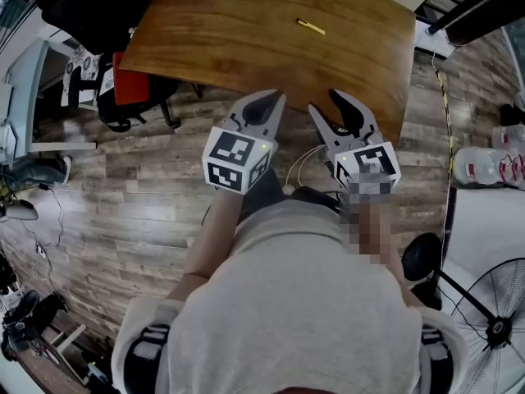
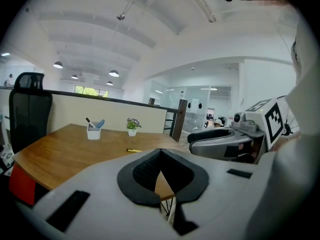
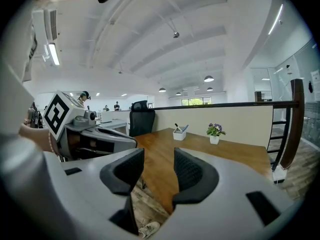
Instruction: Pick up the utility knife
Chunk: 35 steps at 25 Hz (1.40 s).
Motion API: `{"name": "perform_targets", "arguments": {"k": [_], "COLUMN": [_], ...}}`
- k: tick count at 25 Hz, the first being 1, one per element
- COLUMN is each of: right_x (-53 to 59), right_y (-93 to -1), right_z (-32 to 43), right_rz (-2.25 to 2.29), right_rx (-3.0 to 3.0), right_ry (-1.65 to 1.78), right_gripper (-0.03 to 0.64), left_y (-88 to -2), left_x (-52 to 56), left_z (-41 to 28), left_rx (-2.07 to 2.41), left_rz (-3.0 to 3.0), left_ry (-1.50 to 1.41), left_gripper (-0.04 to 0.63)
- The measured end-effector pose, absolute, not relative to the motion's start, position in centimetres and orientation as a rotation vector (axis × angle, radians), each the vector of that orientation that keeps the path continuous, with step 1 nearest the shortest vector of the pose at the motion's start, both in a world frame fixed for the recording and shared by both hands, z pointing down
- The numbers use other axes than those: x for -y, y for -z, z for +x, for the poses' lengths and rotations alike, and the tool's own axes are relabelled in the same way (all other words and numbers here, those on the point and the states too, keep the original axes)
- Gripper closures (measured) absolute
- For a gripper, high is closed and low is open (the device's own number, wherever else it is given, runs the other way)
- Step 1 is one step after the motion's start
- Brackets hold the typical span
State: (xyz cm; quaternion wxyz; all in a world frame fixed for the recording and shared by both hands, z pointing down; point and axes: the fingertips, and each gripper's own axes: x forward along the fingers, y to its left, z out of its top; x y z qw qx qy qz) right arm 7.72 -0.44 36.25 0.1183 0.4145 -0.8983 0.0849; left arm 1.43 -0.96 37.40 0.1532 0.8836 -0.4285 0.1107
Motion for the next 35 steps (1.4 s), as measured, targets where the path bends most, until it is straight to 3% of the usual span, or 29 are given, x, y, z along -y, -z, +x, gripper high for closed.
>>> {"name": "perform_targets", "arguments": {"k": [17, 35], "right_x": [16.3, 19.4], "right_y": [-36.4, -37.1], "right_z": [2.3, 4.0], "right_rz": [1.320, 1.380], "right_rx": [2.563, 2.524], "right_ry": [-0.289, -0.314], "right_gripper": [0.428, 0.429], "left_y": [-37.3, -39.0], "left_x": [16.8, 20.5], "left_z": [-2.1, 0.4], "left_rx": [1.029, 0.899], "left_rz": [2.614, 2.623], "left_ry": [-0.351, -0.373], "left_gripper": [0.583, 0.581]}}
